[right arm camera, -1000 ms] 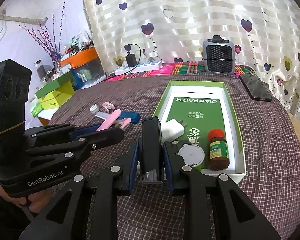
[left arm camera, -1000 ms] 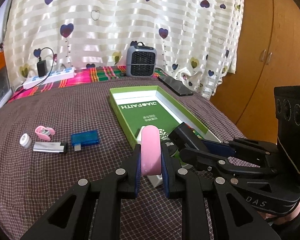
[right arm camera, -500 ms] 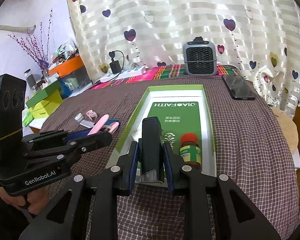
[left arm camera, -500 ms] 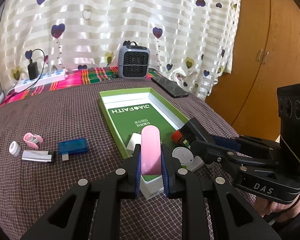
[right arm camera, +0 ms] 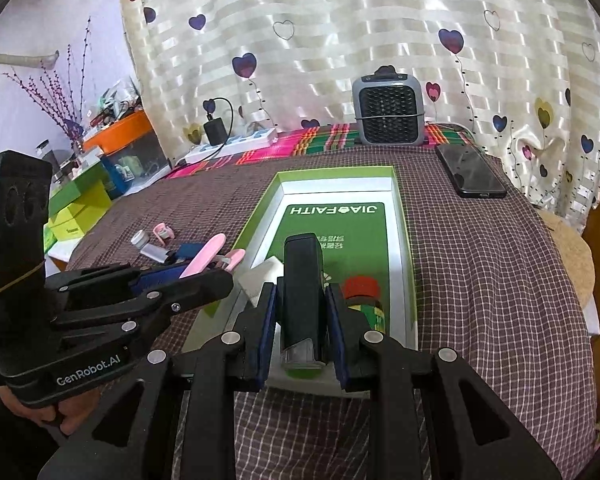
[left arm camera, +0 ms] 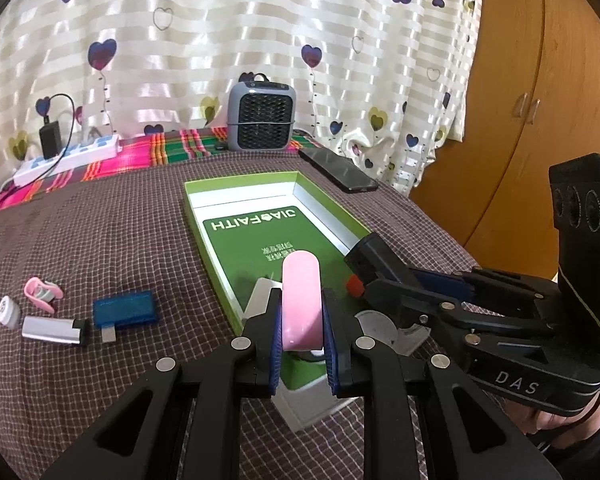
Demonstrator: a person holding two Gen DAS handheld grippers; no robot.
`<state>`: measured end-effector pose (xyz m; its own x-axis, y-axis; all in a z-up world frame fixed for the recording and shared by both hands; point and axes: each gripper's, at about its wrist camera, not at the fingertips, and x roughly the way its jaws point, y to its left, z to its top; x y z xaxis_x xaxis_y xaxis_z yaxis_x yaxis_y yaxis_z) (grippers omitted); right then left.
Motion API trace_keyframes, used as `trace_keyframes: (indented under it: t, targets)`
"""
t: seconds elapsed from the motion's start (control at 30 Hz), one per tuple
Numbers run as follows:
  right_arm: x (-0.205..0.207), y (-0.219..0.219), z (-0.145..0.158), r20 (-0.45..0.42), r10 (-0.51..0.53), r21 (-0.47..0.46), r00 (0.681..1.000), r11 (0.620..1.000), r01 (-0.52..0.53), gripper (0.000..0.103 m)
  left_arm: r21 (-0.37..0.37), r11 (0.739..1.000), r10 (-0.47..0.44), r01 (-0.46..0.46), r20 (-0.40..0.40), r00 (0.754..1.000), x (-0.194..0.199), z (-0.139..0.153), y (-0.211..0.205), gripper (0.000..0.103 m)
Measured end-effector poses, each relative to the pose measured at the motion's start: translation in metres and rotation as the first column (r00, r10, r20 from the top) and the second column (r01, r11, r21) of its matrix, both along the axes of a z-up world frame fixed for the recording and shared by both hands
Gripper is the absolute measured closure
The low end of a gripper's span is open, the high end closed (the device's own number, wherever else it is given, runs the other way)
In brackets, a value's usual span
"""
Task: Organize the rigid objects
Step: 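Lower the black device into the lid with the right gripper while the left lowers the pink item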
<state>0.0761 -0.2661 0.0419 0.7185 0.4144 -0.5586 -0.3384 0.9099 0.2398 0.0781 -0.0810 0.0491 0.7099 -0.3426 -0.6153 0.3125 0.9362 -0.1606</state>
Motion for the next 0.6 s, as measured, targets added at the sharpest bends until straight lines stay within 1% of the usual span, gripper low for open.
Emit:
trace_keyframes:
  t: [0.37, 0.6]
  targets:
    - [0.023, 0.006, -0.006, -0.014, -0.003, -0.016, 1.0, 1.0, 0.002, 0.077, -0.038, 0.999, -0.01, 0.01, -0.009, 1.0, 0.012, -0.007, 0.004, 0.086]
    - [0.033, 0.008, -0.007, -0.016, 0.001, -0.02, 1.0, 1.0, -0.001, 0.078, -0.04, 0.999, -0.011, 0.01, -0.016, 1.0, 0.014, -0.01, 0.005, 0.086]
